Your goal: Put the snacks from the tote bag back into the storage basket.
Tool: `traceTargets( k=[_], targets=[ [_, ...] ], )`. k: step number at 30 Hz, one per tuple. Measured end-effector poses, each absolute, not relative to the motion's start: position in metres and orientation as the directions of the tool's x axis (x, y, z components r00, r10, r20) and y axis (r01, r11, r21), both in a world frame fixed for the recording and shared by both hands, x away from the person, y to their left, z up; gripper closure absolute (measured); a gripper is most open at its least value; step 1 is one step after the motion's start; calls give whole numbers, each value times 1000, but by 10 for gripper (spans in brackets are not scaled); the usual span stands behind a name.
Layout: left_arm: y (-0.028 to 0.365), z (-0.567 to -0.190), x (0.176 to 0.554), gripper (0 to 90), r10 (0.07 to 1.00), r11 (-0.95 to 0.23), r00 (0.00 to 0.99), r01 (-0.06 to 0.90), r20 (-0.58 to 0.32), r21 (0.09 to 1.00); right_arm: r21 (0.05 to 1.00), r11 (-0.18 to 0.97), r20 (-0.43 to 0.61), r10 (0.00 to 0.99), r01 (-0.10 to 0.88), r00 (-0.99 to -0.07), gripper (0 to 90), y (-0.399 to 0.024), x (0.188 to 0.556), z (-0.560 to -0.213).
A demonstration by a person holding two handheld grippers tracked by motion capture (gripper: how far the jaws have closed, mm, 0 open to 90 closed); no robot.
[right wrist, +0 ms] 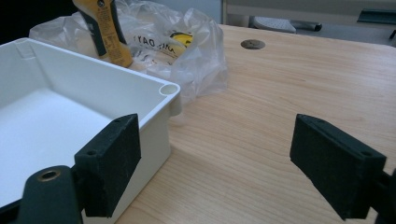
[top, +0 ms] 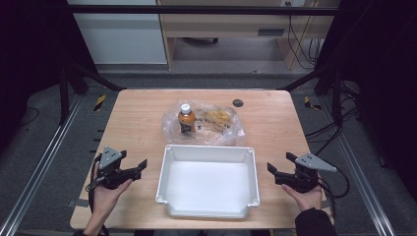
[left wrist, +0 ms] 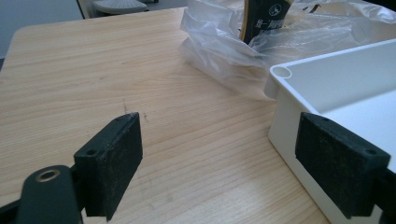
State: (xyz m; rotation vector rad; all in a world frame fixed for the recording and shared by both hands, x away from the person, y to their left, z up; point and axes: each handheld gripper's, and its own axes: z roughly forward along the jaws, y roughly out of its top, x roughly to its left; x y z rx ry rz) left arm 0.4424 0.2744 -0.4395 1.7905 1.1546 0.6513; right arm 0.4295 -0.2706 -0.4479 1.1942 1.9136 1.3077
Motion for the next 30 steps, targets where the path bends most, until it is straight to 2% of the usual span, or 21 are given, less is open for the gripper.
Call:
traceTargets(
  k=[21,30],
  targets=[
    [254,-434,448,147,882,-198,471,425,-29,883,908,167,37,881,384,-471,169,-269,429,-449],
    [251,-431,447,169,873,-200,486,414,-30,888,912,163,38,880,376,-474,198,-268,428,-446]
  ],
)
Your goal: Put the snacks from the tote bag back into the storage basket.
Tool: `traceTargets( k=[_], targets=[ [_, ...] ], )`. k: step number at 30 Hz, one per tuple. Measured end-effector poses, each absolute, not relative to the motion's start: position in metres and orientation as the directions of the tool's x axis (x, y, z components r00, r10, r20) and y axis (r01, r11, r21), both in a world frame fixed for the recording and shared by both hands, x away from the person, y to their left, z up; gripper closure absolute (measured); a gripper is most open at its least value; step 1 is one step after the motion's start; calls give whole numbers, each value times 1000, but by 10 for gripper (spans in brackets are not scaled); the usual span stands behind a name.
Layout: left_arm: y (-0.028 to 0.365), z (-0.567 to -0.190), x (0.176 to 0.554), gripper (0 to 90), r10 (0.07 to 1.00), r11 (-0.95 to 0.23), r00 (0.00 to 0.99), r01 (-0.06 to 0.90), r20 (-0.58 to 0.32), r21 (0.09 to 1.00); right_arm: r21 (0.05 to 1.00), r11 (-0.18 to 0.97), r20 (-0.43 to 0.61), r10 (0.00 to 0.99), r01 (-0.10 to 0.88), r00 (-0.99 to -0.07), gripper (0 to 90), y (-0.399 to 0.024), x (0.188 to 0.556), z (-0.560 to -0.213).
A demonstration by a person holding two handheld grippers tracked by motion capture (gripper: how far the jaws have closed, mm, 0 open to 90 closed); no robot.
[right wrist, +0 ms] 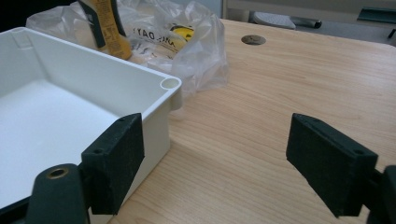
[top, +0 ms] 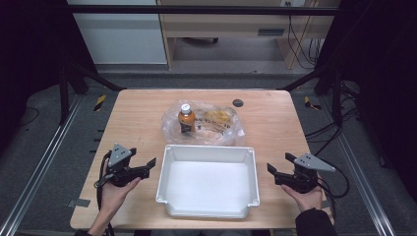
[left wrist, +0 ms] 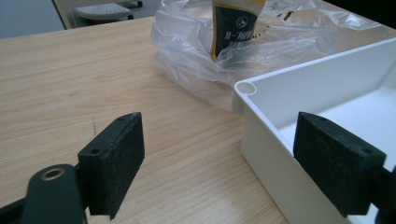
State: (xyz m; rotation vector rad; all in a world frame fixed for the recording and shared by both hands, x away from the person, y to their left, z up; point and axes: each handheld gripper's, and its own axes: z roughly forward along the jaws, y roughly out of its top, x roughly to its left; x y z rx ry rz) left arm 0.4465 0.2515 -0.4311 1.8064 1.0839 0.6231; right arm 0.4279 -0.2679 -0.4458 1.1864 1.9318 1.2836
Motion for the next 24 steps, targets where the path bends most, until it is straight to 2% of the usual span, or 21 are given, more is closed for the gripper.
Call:
traceTargets(
  k=[7,24],
  targets=[
    [248,-427,451,176,871,-196,491,411,-35,890,917,165,31,878,363,-477,226,-267,427,-443],
    [231,-416,467,183,855,-218,518,387,-16,896,912,152,45,886,381,-461,223,-268,428,-445]
  ],
)
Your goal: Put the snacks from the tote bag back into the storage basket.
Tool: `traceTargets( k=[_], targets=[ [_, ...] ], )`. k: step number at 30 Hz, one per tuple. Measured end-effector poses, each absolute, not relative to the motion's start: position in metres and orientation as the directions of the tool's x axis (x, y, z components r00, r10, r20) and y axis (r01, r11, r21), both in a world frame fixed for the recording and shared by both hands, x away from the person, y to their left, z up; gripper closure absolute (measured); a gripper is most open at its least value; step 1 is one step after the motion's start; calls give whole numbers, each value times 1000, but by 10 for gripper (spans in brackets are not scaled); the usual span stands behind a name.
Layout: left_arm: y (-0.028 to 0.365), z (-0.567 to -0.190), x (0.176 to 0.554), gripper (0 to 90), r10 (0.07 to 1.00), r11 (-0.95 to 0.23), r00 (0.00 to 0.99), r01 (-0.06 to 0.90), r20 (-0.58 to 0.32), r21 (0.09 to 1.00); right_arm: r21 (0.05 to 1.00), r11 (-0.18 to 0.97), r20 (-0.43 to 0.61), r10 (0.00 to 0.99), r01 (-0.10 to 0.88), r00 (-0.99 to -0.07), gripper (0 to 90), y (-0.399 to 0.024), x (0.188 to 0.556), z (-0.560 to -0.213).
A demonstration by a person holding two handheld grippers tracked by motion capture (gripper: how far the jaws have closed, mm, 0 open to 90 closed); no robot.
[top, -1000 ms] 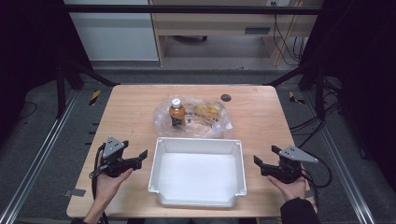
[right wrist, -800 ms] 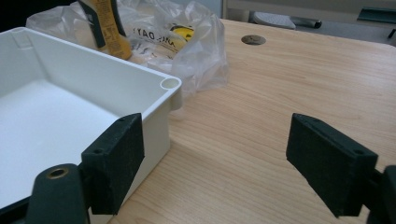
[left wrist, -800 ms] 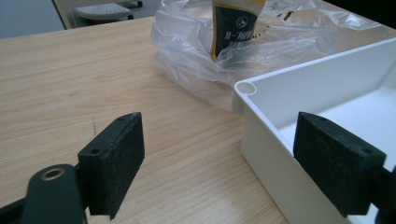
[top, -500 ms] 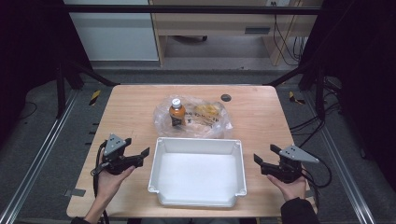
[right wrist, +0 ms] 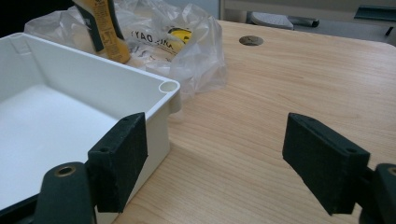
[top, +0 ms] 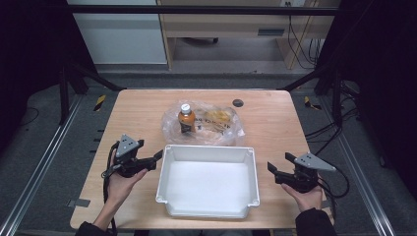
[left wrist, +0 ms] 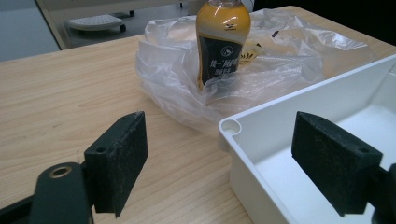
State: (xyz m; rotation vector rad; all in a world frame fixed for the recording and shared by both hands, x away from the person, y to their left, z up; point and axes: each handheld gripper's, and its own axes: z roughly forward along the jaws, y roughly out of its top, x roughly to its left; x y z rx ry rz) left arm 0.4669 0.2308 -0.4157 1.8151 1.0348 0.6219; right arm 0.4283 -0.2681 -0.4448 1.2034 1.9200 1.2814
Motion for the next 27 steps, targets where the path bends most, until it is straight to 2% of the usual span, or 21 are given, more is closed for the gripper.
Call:
traceTargets(
  k=[27],
  targets=[
    [208,-395,490,221,845,-231,535,347,10,909,913,182,21,872,364,-488,260,-264,429,-445]
  ],
)
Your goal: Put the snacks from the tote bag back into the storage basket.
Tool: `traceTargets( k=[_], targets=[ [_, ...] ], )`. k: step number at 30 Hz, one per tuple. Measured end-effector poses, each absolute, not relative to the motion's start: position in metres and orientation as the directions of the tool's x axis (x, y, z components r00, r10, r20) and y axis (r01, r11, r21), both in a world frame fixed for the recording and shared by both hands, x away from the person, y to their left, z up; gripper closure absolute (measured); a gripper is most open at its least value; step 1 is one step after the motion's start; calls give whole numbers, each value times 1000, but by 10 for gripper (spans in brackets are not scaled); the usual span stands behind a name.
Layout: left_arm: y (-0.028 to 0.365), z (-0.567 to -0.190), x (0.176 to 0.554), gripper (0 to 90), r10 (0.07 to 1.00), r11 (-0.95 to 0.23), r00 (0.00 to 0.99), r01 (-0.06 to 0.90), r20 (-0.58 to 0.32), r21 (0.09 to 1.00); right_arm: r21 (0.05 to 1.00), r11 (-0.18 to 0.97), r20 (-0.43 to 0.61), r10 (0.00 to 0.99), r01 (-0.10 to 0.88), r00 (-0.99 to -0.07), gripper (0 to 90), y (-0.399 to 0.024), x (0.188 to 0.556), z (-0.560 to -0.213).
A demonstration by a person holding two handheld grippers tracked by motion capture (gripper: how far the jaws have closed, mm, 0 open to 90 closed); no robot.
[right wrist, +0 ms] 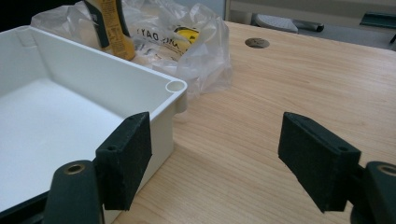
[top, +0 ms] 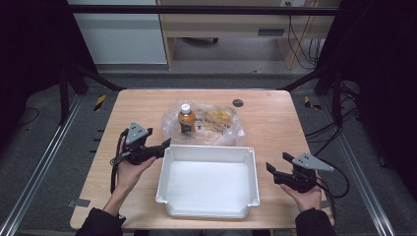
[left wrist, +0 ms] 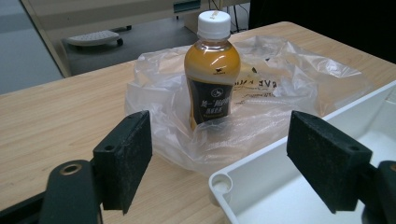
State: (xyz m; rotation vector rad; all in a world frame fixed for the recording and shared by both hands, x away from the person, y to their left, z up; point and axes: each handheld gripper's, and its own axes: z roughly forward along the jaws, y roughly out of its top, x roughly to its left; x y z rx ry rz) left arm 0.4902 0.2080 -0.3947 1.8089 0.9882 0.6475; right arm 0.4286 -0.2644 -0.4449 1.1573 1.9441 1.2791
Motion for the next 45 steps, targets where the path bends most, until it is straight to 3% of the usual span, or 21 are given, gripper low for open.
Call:
traceTargets(
  k=[18,45],
  targets=[
    [190,-383,508,226,844,-240,536,321,33,916,914,188,16,869,359,-495,256,-262,430,-445],
    [168,-382,536,314,850,-225,526,295,39,929,913,190,14,869,360,-495,254,-261,430,-445]
  ],
)
